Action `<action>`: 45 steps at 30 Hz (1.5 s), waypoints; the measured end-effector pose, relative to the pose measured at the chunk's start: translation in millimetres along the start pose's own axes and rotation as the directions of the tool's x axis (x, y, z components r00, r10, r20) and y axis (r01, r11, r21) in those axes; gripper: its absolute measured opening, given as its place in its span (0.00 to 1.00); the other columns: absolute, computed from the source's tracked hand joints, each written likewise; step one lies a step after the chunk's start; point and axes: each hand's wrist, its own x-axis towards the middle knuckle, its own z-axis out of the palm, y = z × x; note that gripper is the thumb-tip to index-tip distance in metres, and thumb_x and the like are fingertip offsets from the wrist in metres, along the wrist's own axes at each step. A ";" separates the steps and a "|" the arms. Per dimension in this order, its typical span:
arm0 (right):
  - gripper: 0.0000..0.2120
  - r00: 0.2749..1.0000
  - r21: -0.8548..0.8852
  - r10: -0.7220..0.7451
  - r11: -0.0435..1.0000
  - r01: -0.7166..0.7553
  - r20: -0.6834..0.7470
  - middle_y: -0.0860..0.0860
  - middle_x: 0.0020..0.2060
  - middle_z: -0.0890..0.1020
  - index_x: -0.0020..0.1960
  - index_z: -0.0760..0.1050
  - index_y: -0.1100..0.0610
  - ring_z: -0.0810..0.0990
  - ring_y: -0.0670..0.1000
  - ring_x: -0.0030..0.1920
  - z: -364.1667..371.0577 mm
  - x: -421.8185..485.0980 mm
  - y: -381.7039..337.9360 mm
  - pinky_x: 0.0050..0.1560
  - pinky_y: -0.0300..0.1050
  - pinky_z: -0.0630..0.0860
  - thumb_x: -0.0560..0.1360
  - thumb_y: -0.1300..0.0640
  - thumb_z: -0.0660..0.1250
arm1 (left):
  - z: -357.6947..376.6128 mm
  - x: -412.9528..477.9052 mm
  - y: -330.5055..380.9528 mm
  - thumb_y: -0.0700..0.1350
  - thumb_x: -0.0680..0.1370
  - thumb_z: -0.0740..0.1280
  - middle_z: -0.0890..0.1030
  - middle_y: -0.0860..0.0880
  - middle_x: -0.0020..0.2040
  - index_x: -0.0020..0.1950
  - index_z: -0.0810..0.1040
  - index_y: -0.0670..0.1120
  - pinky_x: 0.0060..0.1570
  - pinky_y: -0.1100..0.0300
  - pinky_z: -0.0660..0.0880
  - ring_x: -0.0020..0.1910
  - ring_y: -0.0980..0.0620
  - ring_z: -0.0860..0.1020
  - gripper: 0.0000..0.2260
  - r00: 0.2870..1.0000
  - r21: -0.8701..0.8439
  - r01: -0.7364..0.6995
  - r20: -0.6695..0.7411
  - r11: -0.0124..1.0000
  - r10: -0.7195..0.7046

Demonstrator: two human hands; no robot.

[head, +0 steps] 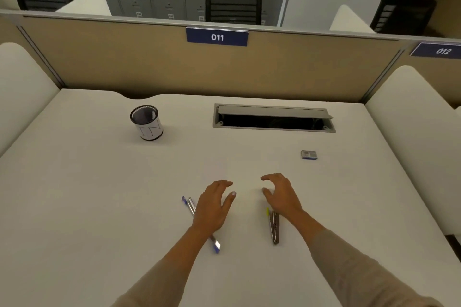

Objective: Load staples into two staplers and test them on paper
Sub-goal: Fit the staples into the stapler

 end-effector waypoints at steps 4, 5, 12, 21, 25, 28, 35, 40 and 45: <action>0.20 0.995 -0.093 0.097 0.991 -0.097 -0.006 0.51 0.69 0.70 0.68 0.72 0.52 0.66 0.54 0.69 -32.4 15.2 33.0 0.63 0.50 0.71 0.77 0.60 0.66 | 19.7 13.6 17.6 0.57 0.82 0.56 0.62 0.53 0.77 0.77 0.63 0.52 0.75 0.56 0.52 0.77 0.54 0.56 0.23 0.971 0.131 -0.065 0.239 0.989 0.032; 0.21 0.993 -0.111 0.120 0.986 -0.120 -0.006 0.52 0.70 0.68 0.70 0.70 0.52 0.65 0.55 0.70 -39.3 19.3 40.6 0.65 0.51 0.70 0.77 0.60 0.66 | 24.8 16.8 22.2 0.57 0.83 0.55 0.59 0.54 0.78 0.78 0.60 0.53 0.76 0.54 0.50 0.78 0.54 0.53 0.24 0.959 0.165 -0.083 0.280 0.983 0.034; 0.30 0.964 -0.195 0.265 0.947 -0.255 0.027 0.56 0.77 0.57 0.77 0.59 0.52 0.59 0.60 0.74 -73.8 51.5 78.6 0.72 0.54 0.64 0.78 0.57 0.65 | 53.7 33.6 48.8 0.59 0.83 0.51 0.46 0.54 0.80 0.80 0.48 0.51 0.76 0.50 0.40 0.79 0.52 0.42 0.28 0.904 0.301 -0.217 0.421 0.929 0.074; 0.34 0.949 -0.350 0.316 0.889 -0.294 0.006 0.55 0.79 0.47 0.79 0.53 0.47 0.51 0.58 0.78 -88.4 87.7 93.9 0.76 0.57 0.54 0.78 0.51 0.66 | 84.9 28.8 60.3 0.60 0.83 0.50 0.42 0.56 0.80 0.80 0.44 0.53 0.75 0.48 0.37 0.78 0.53 0.38 0.29 0.896 0.318 -0.183 0.443 0.930 0.026; 0.33 0.946 -0.321 0.320 0.902 -0.287 0.053 0.54 0.79 0.44 0.78 0.51 0.41 0.49 0.58 0.79 -88.0 96.3 99.8 0.76 0.60 0.52 0.79 0.52 0.64 | 92.8 25.9 58.4 0.60 0.83 0.50 0.42 0.57 0.79 0.80 0.44 0.54 0.75 0.49 0.36 0.78 0.54 0.39 0.28 0.905 0.303 -0.162 0.424 0.939 0.019; 0.31 0.945 -0.296 0.315 0.914 -0.278 0.084 0.54 0.79 0.43 0.78 0.51 0.42 0.52 0.58 0.78 -86.4 98.9 105.2 0.76 0.60 0.53 0.81 0.53 0.62 | 96.6 24.0 57.4 0.61 0.82 0.50 0.42 0.58 0.79 0.80 0.45 0.55 0.74 0.51 0.35 0.78 0.55 0.38 0.28 0.912 0.286 -0.153 0.410 0.946 0.024; 0.24 0.965 -0.144 0.263 0.955 -0.259 0.007 0.60 0.76 0.57 0.75 0.65 0.51 0.65 0.62 0.72 -75.6 96.0 105.1 0.70 0.53 0.66 0.80 0.56 0.63 | 96.8 17.1 59.7 0.61 0.82 0.49 0.43 0.58 0.79 0.80 0.46 0.56 0.74 0.51 0.36 0.78 0.55 0.39 0.28 0.926 0.274 -0.126 0.378 0.954 0.014; 0.11 0.953 -0.008 0.260 0.964 -0.264 -0.157 0.59 0.56 0.73 0.56 0.76 0.59 0.78 0.60 0.51 -65.3 84.4 98.7 0.49 0.47 0.76 0.75 0.59 0.70 | 92.7 13.6 63.2 0.61 0.82 0.50 0.44 0.58 0.80 0.80 0.48 0.55 0.75 0.50 0.37 0.78 0.55 0.39 0.27 0.927 0.252 -0.108 0.376 0.962 0.006; 0.08 0.937 -0.031 0.290 0.953 -0.301 -0.195 0.59 0.48 0.79 0.48 0.76 0.61 0.79 0.59 0.46 -57.5 70.3 95.8 0.45 0.51 0.79 0.72 0.60 0.71 | 85.2 10.0 66.2 0.60 0.82 0.50 0.48 0.58 0.80 0.79 0.53 0.55 0.75 0.49 0.40 0.79 0.55 0.41 0.26 0.925 0.243 -0.118 0.379 0.963 0.017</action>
